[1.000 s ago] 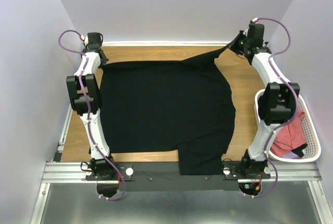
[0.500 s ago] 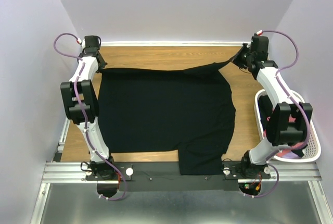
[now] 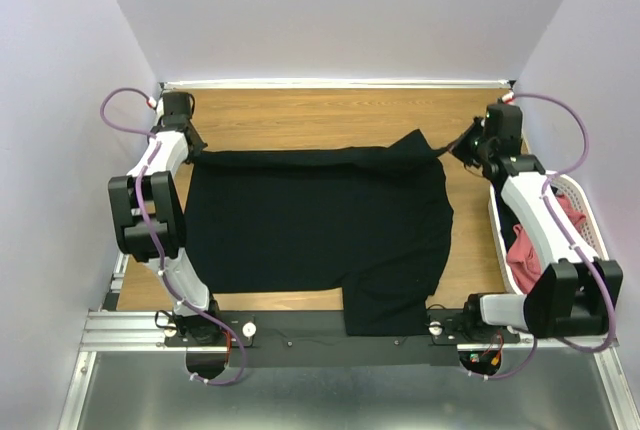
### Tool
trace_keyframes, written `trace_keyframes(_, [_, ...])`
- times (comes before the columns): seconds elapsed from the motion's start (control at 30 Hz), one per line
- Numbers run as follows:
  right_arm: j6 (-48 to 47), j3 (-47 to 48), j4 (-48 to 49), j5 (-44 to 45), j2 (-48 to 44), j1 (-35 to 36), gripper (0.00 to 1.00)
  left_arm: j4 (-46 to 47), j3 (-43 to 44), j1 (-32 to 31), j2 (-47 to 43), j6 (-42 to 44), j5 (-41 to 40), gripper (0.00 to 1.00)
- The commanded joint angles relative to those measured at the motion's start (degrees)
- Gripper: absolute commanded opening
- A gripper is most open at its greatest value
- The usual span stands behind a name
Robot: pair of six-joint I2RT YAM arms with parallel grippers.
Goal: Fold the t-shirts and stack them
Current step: Fold the tshirt
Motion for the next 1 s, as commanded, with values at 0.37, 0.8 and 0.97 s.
trace_keyframes(0.37, [3.25, -20.07, -2.29, 1.65, -6.29, 0.40, 0.01, 7.75, -14.82, 0.52, -5.65, -2.87, -0.18, 0.00])
trace_keyframes(0.8, [0.17, -21.74, -1.50, -1.14, -2.77, 0.40, 0.00, 9.07, -17.19, 0.60, -4.42, -4.18, -1.85, 0.00])
trace_keyframes(0.97, [1.05, -21.13, -1.59, -3.35, -5.75, 0.31, 0.01, 9.86, -17.29, 0.60, -3.55, -4.81, -0.80, 0.00])
